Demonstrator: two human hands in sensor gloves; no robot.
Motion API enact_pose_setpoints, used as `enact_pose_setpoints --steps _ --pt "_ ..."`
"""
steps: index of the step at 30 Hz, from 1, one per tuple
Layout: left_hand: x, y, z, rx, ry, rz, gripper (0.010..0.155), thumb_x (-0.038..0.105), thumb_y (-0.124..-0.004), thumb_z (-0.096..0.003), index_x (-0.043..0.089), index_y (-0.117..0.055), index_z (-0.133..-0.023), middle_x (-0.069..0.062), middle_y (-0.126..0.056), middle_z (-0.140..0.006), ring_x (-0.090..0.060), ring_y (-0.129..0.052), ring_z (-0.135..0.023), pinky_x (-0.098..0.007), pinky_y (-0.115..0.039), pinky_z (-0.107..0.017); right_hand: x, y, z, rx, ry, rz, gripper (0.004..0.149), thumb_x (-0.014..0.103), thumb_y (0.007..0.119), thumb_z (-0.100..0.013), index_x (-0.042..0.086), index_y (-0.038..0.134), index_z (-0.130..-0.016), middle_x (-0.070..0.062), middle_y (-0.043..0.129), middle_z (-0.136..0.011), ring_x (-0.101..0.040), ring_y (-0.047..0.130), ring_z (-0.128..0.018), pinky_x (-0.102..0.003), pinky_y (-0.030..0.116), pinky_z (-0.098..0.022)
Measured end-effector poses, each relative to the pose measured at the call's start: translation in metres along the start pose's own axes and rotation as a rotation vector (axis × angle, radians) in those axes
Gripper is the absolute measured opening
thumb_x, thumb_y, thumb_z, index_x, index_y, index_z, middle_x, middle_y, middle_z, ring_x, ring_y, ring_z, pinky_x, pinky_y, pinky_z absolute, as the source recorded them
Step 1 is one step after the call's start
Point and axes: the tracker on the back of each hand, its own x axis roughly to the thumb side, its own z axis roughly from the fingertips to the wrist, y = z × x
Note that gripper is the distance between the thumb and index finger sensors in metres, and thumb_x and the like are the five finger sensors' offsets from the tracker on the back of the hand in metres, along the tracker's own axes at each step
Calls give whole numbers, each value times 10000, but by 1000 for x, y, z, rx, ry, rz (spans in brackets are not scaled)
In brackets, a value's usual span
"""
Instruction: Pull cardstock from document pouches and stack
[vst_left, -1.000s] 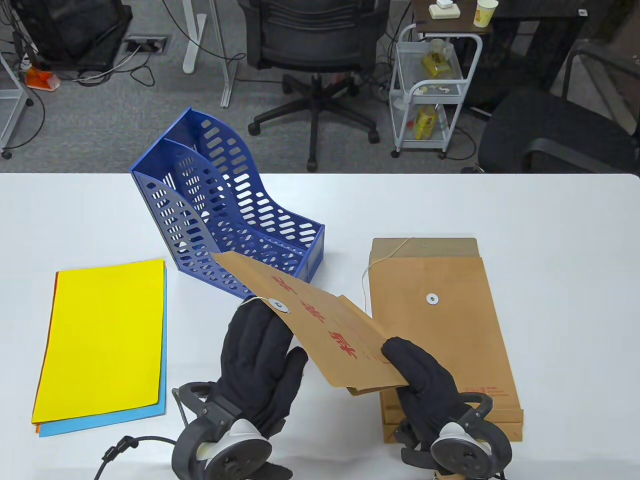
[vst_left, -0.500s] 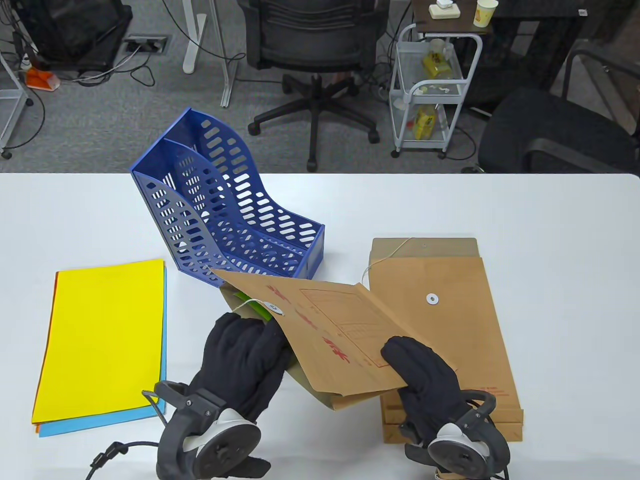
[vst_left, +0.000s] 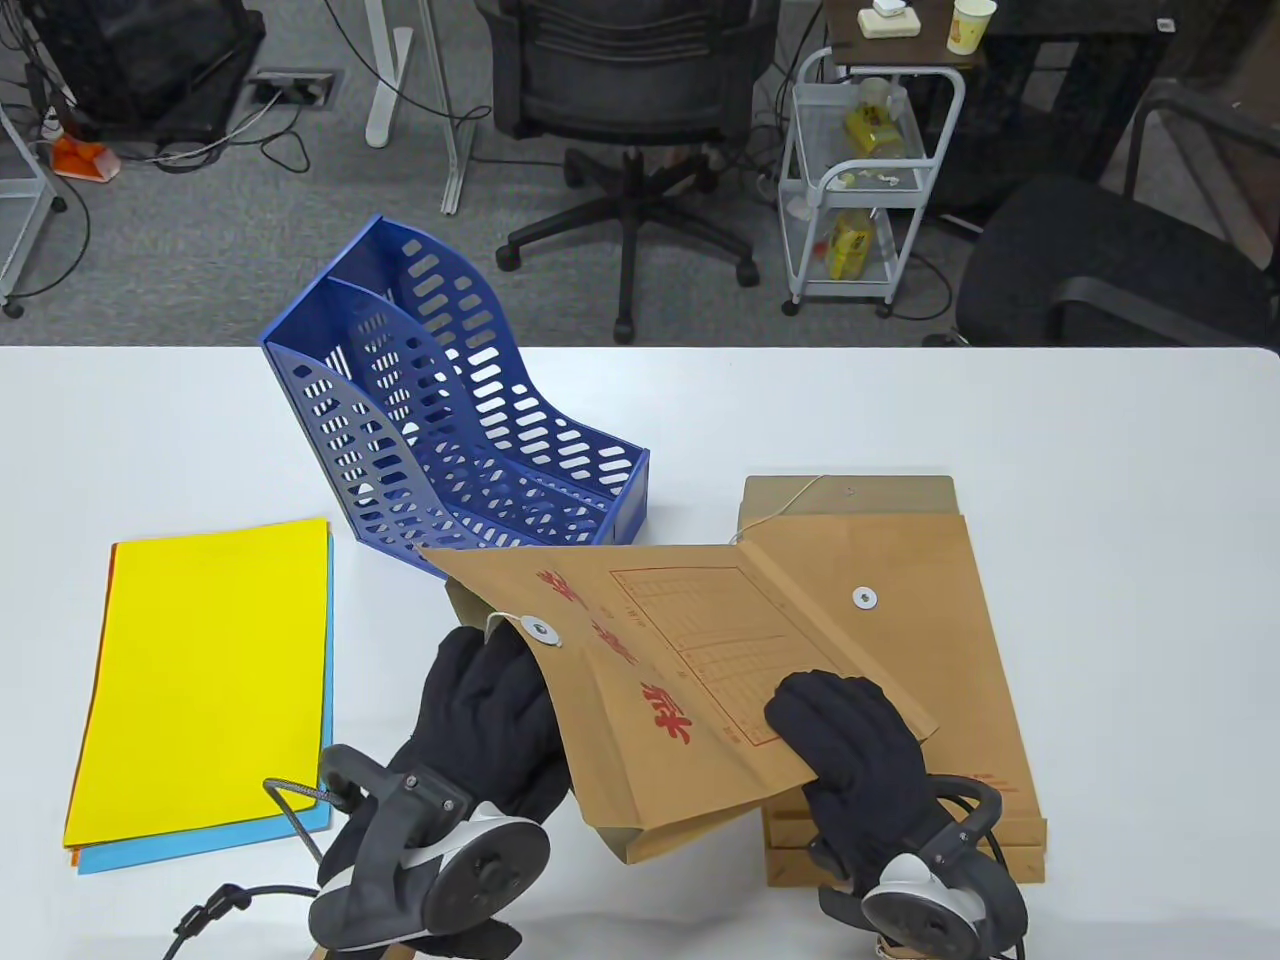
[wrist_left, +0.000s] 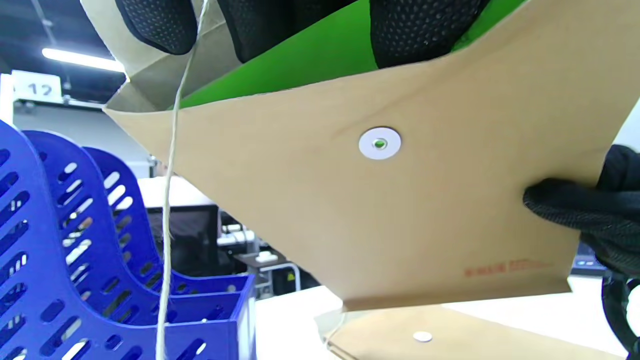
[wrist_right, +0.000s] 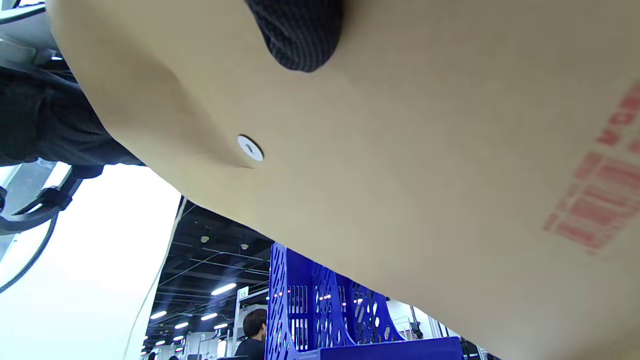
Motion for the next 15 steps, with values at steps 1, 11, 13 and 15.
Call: enact_pose_setpoints --steps 1,11,13,15 --pt "-1 -1 -2 -19 4 -6 612 376 -738 -658 263 -437 -1179 -53 -631 -1226 -298 -658 -1110 -645 -566 -812 1 -1 -1 4 -10 8 329 336 629 -712 343 600 -1040 36 755 -1042 -266 811 -950 -532 667 -723" --pt "-3 -17 -6 -53 17 -70 398 391 -684 -668 306 -658 -1056 -34 -742 -1108 -276 -698 -990 -576 -606 -794 11 -1 -4 45 -50 62 326 347 651 -706 334 623 -1030 36 784 -1016 -256 848 -914 -523 675 -717" --pt "-1 -19 -4 25 0 -129 386 394 -682 -656 325 -683 -1036 -10 -780 -1074 -251 -724 -975 -568 -619 -791 13 -6 -8 41 -58 105 333 343 652 -708 316 619 -1038 21 797 -1005 -260 873 -884 -493 712 -692" --pt "-1 -17 -2 103 0 -140 384 399 -686 -647 333 -698 -1025 21 -809 -1057 -229 -742 -1000 -593 -611 -795 17 -10 -12 37 -74 149 342 347 656 -705 307 615 -1042 18 806 -992 -246 896 -852 -474 738 -672"
